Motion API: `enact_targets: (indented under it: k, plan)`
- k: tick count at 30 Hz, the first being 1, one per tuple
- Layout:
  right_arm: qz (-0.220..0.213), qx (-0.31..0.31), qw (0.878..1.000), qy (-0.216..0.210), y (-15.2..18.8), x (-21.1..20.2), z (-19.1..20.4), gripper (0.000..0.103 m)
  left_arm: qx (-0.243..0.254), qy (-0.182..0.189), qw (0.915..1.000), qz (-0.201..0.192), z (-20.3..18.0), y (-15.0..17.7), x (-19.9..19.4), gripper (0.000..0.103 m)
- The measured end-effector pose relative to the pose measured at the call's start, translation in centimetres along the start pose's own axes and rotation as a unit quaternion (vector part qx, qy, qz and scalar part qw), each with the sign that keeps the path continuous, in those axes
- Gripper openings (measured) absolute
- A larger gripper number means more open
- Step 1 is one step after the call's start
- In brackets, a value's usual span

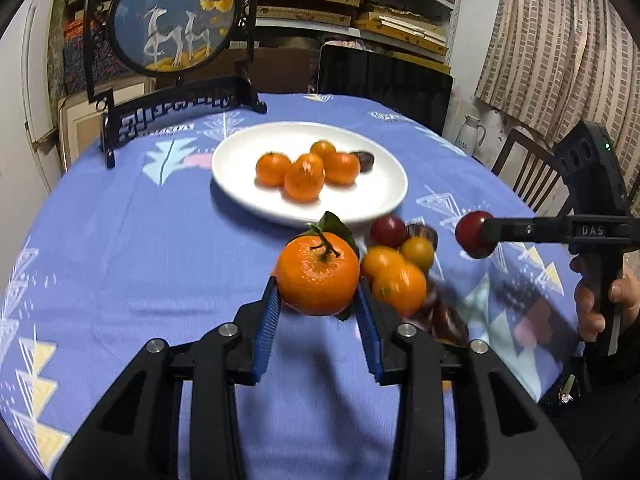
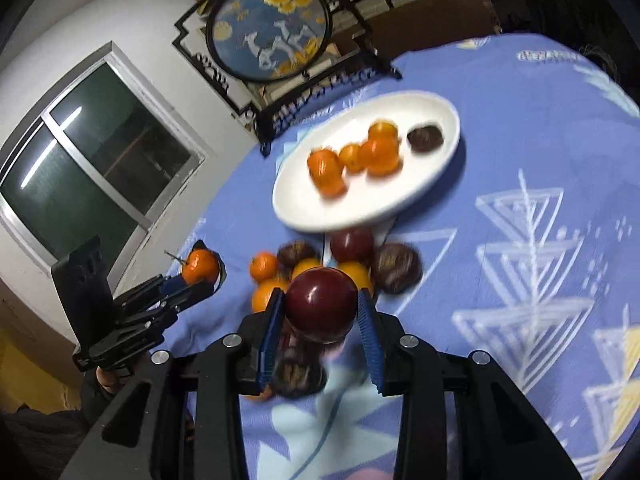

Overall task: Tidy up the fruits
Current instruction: 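Grasp a leafy mandarin with the left tool while the right tool grasps a red plum, place both on plate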

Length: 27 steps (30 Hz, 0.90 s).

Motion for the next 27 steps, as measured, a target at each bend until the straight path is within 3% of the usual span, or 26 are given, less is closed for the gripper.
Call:
enact_targets:
  k: [6,12,14,15,16,20,23,27]
  plan:
    - [-0.019,0.015,1.000,0.000,-5.6,1.1,0.1,0.038,-0.002,0.005,1.0000,0.001,1.2,-3.9,3.1,0.036]
    - [-0.021,0.009,1.000,0.020,-8.6,5.6,-0.1,0.041,0.006,0.008,0.9990,0.045,1.6,-6.1,9.0,0.037]
    - [-0.022,0.005,0.999,0.028,-8.7,6.1,-0.2,0.056,0.002,0.004,0.9977,0.068,1.7,-5.9,10.5,0.038]
    - [-0.028,0.002,0.999,0.027,-8.6,6.0,-0.1,0.058,0.000,0.004,0.9971,0.076,1.8,-5.7,10.9,0.038]
    - [-0.032,-0.005,0.999,0.028,-8.5,5.7,0.1,0.058,0.001,0.004,0.9972,0.074,1.8,-5.6,10.8,0.038]
    - [-0.043,-0.012,0.998,0.031,-7.5,4.2,0.1,0.058,0.008,-0.006,0.9992,0.038,1.5,-5.6,8.1,0.069]
    - [-0.047,-0.003,0.999,0.028,-6.4,3.0,-0.2,0.058,0.008,-0.001,0.9999,0.011,1.0,-5.2,4.8,0.073]
    - [-0.055,-0.006,0.998,0.041,-4.4,1.3,-0.9,0.058,0.024,-0.007,0.9996,0.010,0.4,-3.0,2.3,0.076]
Point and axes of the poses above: each gripper's, at about its wrist camera, not at the fingertips, and x roughly the way its jaws point, z to its left, y to its underside, the point moved 7 cm from there along x, roughly the way its jaws point, and after that the axes turned 10 degrees about x, right-handed, at the moved point
